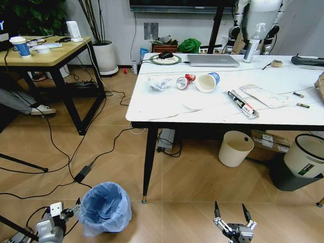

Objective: Pick up the trash bin and place the trash from the table into it.

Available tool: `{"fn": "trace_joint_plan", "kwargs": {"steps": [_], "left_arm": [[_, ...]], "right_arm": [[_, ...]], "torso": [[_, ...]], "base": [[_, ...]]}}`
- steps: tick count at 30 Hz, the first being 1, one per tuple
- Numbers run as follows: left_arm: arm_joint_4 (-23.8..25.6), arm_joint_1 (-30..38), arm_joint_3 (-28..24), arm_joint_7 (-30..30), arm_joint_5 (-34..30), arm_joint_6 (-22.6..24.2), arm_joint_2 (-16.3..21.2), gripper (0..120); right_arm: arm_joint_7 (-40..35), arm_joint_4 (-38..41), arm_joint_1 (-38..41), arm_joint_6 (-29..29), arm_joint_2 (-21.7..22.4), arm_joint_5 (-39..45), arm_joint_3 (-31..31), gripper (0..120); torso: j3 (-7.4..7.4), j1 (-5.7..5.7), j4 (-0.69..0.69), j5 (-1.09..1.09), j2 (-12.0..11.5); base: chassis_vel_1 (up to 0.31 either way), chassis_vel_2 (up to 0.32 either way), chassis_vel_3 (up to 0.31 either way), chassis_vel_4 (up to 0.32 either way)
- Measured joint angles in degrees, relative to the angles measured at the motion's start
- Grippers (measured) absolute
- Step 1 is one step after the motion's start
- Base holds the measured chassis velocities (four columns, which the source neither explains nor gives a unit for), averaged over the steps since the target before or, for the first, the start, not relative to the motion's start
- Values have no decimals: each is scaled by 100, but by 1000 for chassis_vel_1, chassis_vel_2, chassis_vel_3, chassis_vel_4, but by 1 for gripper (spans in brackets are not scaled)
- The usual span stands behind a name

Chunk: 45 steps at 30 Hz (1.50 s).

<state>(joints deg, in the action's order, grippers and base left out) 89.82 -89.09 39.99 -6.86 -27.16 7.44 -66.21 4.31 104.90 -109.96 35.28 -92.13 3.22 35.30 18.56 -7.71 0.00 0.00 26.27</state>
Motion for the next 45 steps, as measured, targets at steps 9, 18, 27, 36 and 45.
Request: {"fn": "trace_joint_plan", "kwargs": {"steps": [9,18,27,36,45], "left_arm": [[-404,294,-373,159,131,165,-10,100],[-969,606,-569,258,266,271,-51,100],[-1310,826,-675,325,261,329,-89,93],[-1374,837,-715,403,240,390,-86,61],[-1368,807,-688,450,237,482,-56,30]], "right_arm": [[0,36,-56,15,0,0,35,100],[0,52,-80,11,0,-1,72,100],[0,64,-60,-13,0,-2,80,100],[-3,80,-37,-38,0,7,119,100],[-5,105,-30,-63,0,34,141,100]], "torso": [[3,-2,0,0,6],[5,-4,0,0,10],[7,-5,0,0,12],[8,-5,0,0,13],[8,-5,0,0,15]], "base": [[0,0,0,0],[0,0,0,0],[0,0,0,0],[0,0,0,0],[0,0,0,0]]}}
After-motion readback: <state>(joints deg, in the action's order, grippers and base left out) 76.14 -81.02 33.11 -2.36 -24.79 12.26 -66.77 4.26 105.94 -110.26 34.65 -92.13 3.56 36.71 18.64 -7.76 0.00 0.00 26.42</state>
